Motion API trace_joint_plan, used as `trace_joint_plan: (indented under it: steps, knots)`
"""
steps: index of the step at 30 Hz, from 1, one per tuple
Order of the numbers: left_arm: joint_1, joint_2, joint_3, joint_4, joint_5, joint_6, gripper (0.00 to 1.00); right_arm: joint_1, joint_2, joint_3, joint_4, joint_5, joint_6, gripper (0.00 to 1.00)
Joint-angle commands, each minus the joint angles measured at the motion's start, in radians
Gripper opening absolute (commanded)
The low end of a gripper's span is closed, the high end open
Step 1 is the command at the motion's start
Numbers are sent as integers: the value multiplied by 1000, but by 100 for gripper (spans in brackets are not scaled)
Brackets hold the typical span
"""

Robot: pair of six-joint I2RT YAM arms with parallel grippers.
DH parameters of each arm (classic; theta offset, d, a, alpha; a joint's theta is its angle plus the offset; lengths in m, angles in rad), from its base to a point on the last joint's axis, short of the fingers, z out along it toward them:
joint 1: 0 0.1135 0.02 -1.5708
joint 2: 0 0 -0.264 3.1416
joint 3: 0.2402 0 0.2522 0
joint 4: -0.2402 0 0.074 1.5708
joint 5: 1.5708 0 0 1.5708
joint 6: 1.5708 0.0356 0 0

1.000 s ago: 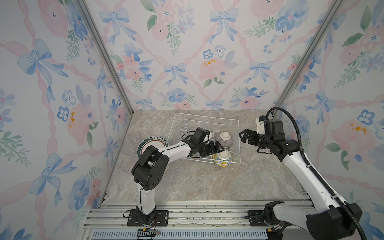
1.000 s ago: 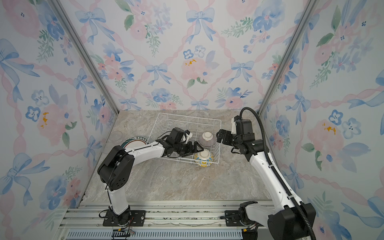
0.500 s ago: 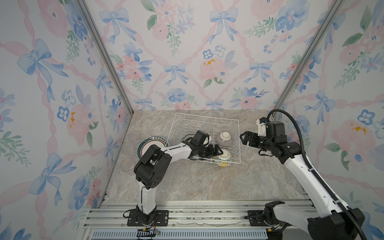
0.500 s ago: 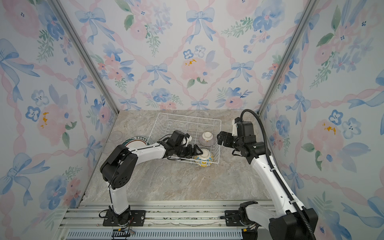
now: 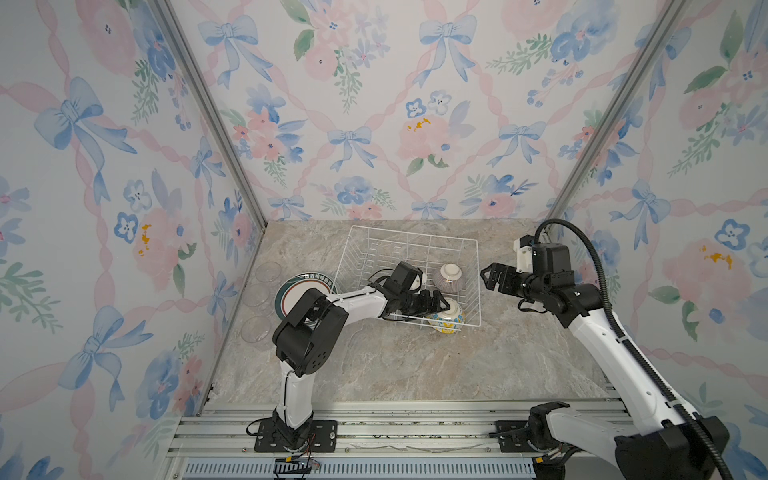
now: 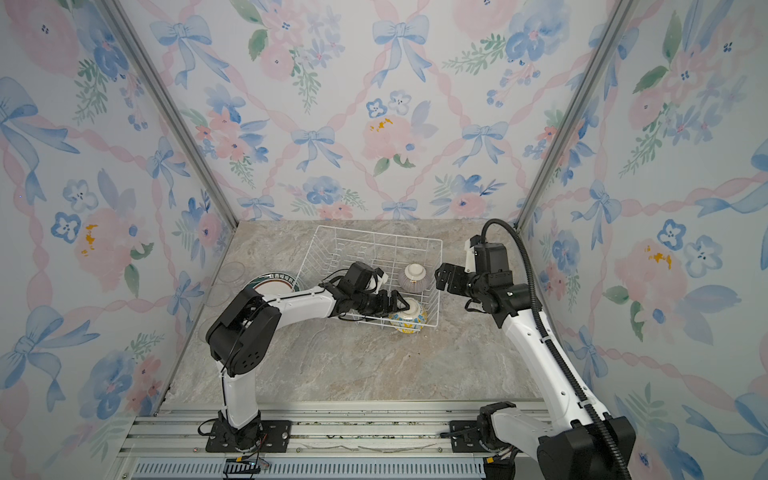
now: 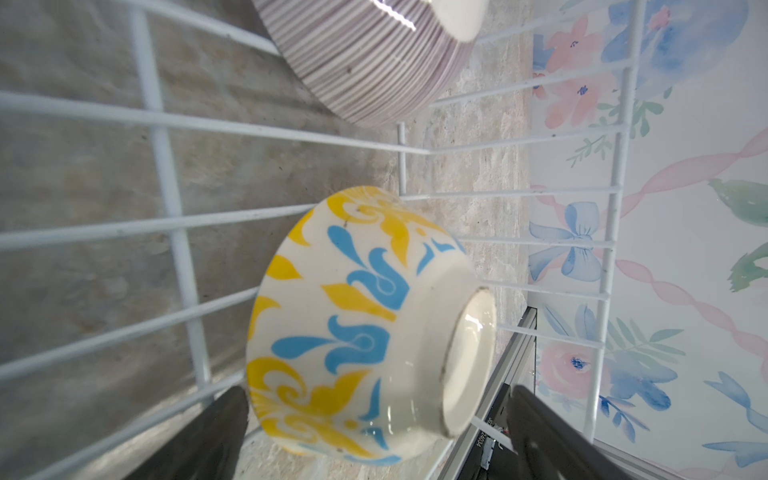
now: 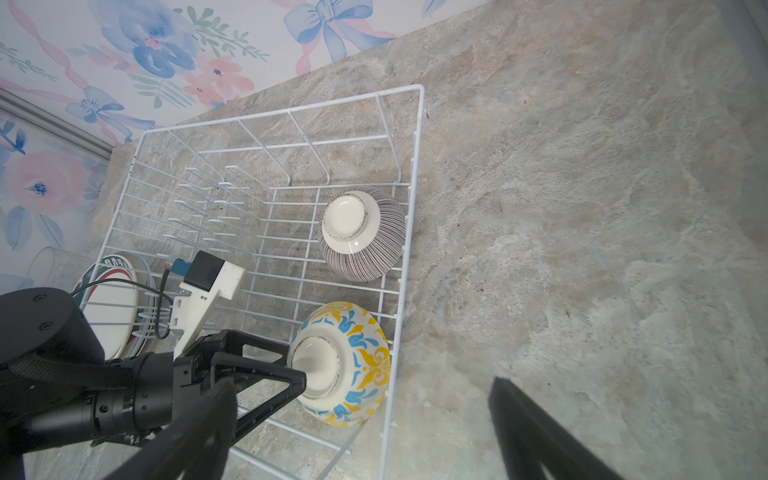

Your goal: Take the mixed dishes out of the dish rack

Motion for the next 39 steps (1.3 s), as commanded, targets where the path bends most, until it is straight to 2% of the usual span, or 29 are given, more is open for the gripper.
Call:
trace_joint_plan:
  steps: [1, 16, 22, 28, 34, 39]
  knots:
    - [-3, 11, 17, -15, -3, -5, 98, -12, -23, -17, -25, -10, -13, 97]
    - [-5, 72, 33, 0, -2, -12, 98, -21, -23, -19, -24, -21, -9, 97]
    - [1, 29, -71, 227, 38, -104, 98, -22, -21, -20, -24, -20, -12, 97]
    - [-5, -21, -99, 312, 42, -101, 98, -24, -3, -19, -22, -28, -9, 97]
    - [-7, -63, -147, 399, 7, -106, 93, -24, 3, -20, -16, -38, -2, 97]
    - [-7, -61, -194, 573, 24, -172, 84, -24, -2, -21, -30, -34, -5, 97]
